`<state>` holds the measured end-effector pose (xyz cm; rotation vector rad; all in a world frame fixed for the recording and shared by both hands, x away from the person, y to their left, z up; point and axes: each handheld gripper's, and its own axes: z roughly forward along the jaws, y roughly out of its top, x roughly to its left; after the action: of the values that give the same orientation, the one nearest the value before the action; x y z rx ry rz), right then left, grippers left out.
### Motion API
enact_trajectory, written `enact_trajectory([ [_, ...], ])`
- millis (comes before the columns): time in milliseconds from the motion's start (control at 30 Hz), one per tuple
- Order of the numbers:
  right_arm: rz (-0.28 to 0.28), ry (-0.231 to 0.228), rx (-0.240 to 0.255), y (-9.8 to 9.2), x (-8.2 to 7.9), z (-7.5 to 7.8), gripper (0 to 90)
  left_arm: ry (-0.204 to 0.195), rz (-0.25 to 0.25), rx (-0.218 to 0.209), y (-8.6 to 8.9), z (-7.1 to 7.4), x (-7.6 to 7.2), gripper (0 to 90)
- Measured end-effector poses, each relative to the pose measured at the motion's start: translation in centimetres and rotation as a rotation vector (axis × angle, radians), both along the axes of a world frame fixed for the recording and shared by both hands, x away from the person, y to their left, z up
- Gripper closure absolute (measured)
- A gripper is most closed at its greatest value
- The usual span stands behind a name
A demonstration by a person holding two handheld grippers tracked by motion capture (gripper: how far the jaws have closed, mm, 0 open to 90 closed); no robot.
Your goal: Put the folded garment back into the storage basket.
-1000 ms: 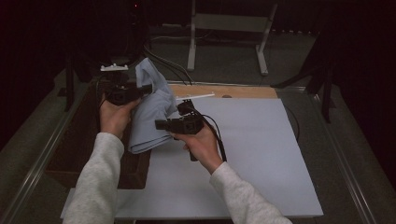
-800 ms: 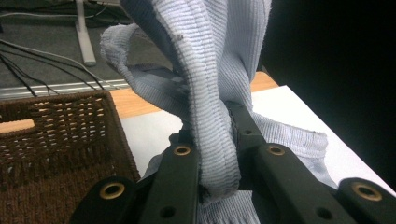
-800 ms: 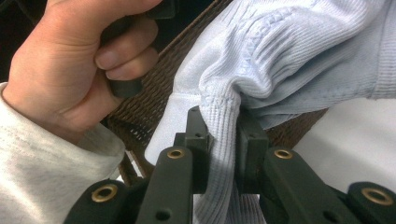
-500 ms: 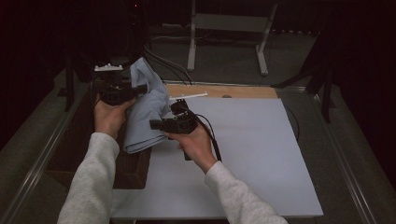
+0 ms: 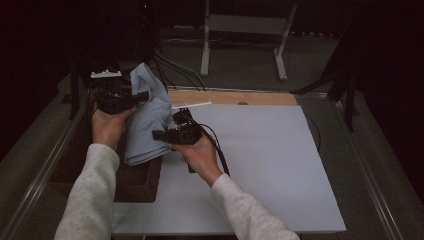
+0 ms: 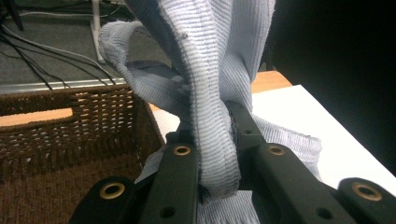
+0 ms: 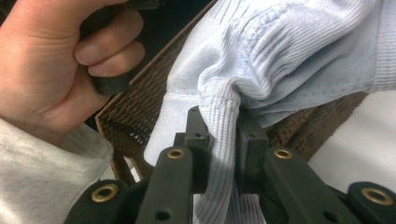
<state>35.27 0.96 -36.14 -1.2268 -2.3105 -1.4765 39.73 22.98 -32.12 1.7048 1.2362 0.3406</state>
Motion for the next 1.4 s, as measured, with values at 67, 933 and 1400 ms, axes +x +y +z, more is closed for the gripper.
enact_trajectory([
  [67,0.003,0.002,0.0,0.3,0.0,-0.1,78.9,0.002,0.003,0.002,0.3,0.0,0.0,83.4],
  [933,0.053,0.011,0.009,4.0,-0.8,-0.8,79.1,-0.002,0.025,0.01,2.7,-0.3,-0.8,83.4],
  [1400,0.059,0.034,0.012,4.7,-0.7,-1.4,79.1,0.014,0.041,0.029,3.4,-0.7,-0.8,83.4],
])
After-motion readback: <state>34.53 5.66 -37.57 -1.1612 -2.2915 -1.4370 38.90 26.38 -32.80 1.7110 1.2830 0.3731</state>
